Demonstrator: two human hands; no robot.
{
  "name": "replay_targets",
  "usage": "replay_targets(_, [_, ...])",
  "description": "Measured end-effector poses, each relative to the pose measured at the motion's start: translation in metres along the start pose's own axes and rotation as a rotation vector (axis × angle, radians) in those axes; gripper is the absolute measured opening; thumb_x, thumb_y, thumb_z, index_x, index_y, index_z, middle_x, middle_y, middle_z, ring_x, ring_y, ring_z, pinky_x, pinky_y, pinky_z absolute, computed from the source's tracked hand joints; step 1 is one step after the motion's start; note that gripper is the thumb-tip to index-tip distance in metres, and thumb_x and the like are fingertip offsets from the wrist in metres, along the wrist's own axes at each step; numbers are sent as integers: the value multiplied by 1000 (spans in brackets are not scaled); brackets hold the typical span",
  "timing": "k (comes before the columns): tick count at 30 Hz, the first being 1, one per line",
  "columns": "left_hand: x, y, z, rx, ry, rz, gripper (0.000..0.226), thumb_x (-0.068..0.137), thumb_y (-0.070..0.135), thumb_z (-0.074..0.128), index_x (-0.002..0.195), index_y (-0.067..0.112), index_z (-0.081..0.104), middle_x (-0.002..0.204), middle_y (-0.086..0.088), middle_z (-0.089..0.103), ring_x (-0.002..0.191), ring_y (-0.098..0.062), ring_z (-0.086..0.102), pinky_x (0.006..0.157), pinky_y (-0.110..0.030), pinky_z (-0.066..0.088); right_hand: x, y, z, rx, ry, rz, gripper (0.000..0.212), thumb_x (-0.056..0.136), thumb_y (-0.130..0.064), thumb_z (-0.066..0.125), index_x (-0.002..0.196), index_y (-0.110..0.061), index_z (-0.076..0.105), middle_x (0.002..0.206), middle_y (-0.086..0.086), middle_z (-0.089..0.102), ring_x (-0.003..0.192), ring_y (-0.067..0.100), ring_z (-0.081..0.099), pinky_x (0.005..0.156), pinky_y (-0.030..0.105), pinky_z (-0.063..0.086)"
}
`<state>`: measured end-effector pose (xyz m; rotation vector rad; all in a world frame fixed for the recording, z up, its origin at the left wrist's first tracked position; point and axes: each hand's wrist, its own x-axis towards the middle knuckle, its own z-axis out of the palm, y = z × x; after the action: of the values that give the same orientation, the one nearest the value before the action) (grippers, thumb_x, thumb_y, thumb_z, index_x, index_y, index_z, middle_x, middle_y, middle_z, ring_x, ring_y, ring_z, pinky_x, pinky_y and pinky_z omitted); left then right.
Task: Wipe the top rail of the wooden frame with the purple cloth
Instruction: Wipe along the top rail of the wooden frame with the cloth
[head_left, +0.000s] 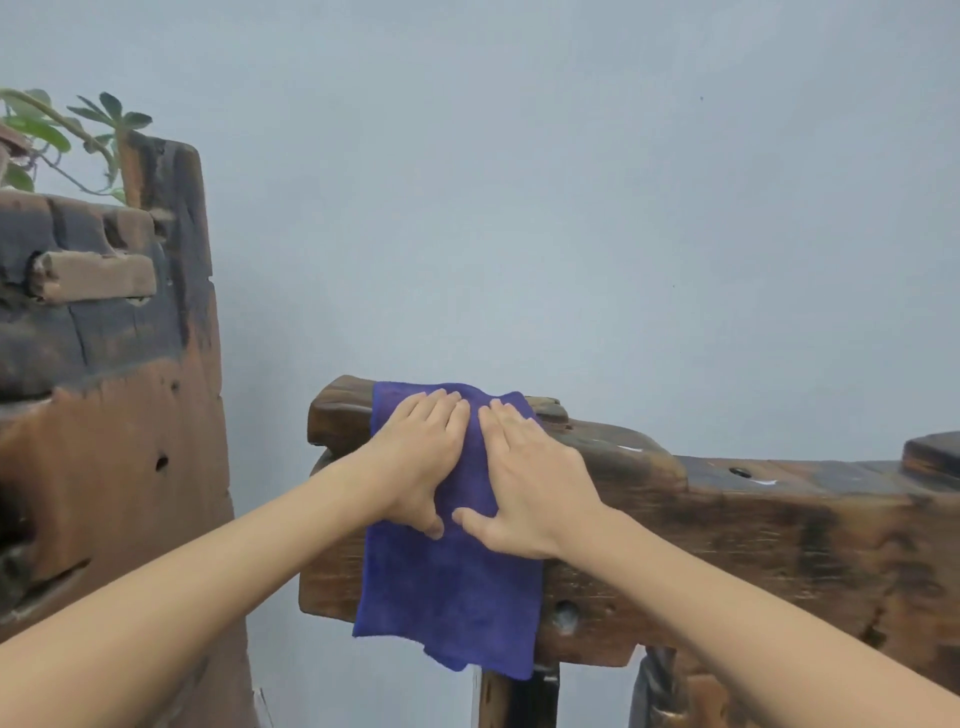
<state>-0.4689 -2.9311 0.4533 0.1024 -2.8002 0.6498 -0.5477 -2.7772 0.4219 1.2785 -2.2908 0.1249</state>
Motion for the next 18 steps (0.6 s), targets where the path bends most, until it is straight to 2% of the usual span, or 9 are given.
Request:
replay_targets(3, [16,-1,-9,-24,-94,24,139,54,64,87,156,0,18,164,-16,22,152,-31,21,124,-39,17,13,-2,-3,68,-30,87,112,80,-81,40,158,-3,20,167,15,20,155,25,15,122,39,20])
replay_targets(8, [45,3,-17,-130,-212,27,144,51,67,88,158,1,16,166,-11,23,155,-25,18,126,-35,19,38,20,-5,201,-95,149,91,85,-71,40,149,-7,40,163,13,30,152,24,24,116,42,28])
replay_targets(10, [57,2,-21,-248,-247,-5,130,50,71,86,151,9,30,154,-3,40,145,-22,36,118,-35,33,47,32,-6,213,-118,129,79,85,-67,34,138,-10,49,152,11,45,143,26,36,114,41,28])
replay_targets(11, [65,1,-21,-310,-253,-30,113,49,72,86,137,17,41,138,3,51,132,-19,48,108,-33,42,51,39,-4,214,-121,123,76,84,-66,31,130,-11,53,142,9,53,136,27,43,112,40,29])
replay_targets(13, [78,-1,-19,-438,-240,-44,82,47,72,86,106,30,47,108,15,57,101,-10,59,90,-30,48,59,52,-1,233,-150,117,82,78,-68,24,130,-12,54,134,7,56,132,26,46,116,41,26])
replay_targets(14, [85,-2,-17,-522,-244,-45,76,46,71,86,101,34,49,103,18,61,95,-7,61,89,-30,51,62,58,0,256,-179,124,90,75,-71,21,136,-12,52,138,7,55,135,25,44,119,42,22])
replay_targets(16, [95,-2,-15,-680,-282,-62,74,45,66,89,106,40,56,104,21,69,96,-5,67,93,-32,55,68,69,0,283,-233,134,99,71,-75,18,141,-13,50,143,6,53,137,23,42,122,43,20])
replay_targets(18, [103,0,-16,-759,-335,-87,82,43,68,89,114,40,58,107,21,71,98,-4,69,95,-32,55,76,79,-2,301,-282,153,96,69,-77,21,134,-16,55,137,5,57,131,24,48,118,44,27])
